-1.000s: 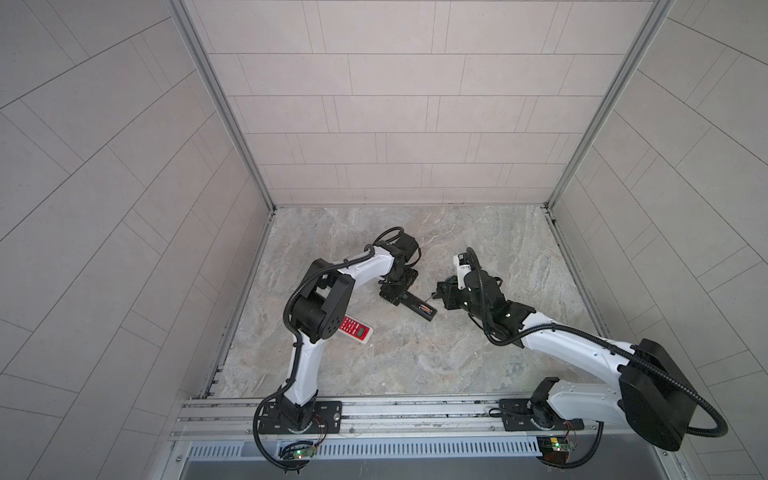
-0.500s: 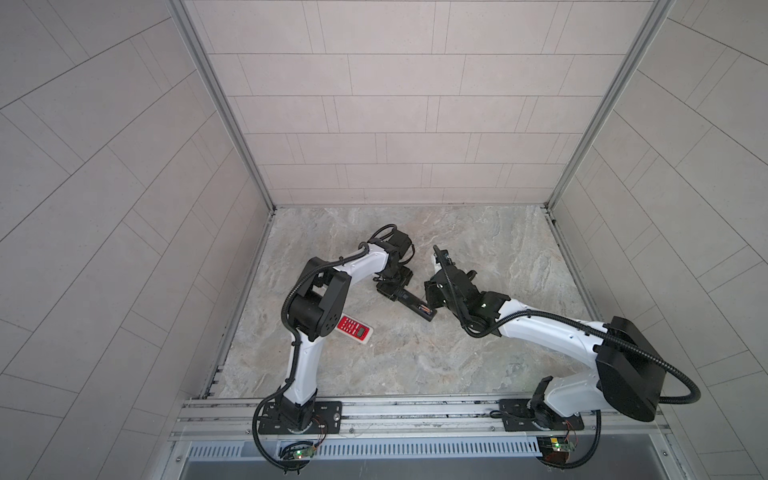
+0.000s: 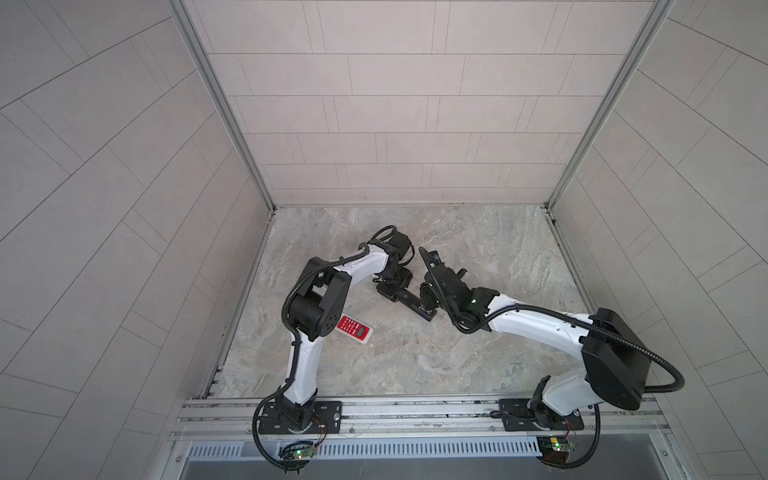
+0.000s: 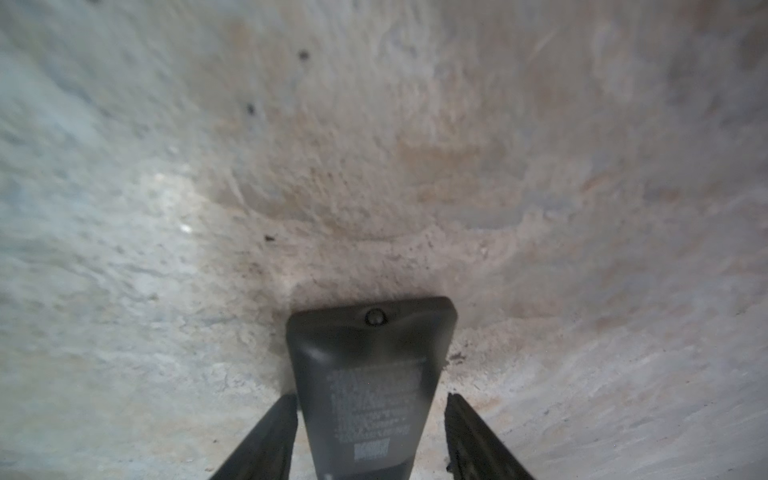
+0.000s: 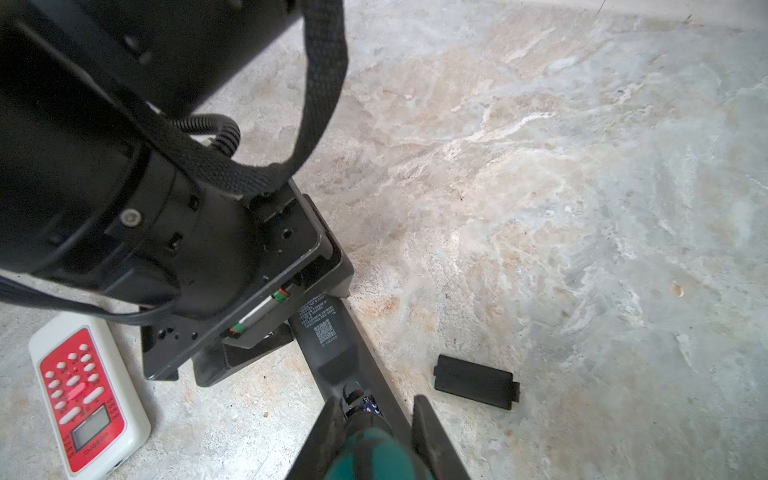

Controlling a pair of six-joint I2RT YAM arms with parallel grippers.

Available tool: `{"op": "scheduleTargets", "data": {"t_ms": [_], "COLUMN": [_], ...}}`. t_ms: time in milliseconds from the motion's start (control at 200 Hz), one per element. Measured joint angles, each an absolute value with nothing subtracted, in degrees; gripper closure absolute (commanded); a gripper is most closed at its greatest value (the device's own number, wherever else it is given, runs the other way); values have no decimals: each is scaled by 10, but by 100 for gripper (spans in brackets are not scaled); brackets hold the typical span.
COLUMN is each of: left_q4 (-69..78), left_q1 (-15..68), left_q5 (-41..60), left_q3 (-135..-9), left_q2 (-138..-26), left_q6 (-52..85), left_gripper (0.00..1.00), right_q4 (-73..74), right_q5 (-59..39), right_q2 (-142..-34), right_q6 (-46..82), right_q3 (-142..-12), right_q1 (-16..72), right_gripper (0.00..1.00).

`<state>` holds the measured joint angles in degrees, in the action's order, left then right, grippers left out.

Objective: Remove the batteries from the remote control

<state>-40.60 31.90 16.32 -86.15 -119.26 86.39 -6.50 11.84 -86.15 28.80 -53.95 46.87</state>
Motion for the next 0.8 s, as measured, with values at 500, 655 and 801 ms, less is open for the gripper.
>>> {"op": "scheduleTargets", "data": {"t_ms": [500,655,801], "left_q4": [-405,-405,-404], "left_q1": [319,319,319], "left_q5": [167,167,167], "left_q3": [-861,-861,-861], "left_q2": [-1193,-1193,-1193], "left_q6": [865,865,865], "left_gripper": [38,39,39], "right_q4": [-67,-67,-68], "right_q5": [116,116,113], "right_q2": [-875,-875,-884], "right_q6": [303,303,304], "right_q3": [-546,-550,-558], "right_q1": [469,470,470], "right_gripper": [100,100,100]}}
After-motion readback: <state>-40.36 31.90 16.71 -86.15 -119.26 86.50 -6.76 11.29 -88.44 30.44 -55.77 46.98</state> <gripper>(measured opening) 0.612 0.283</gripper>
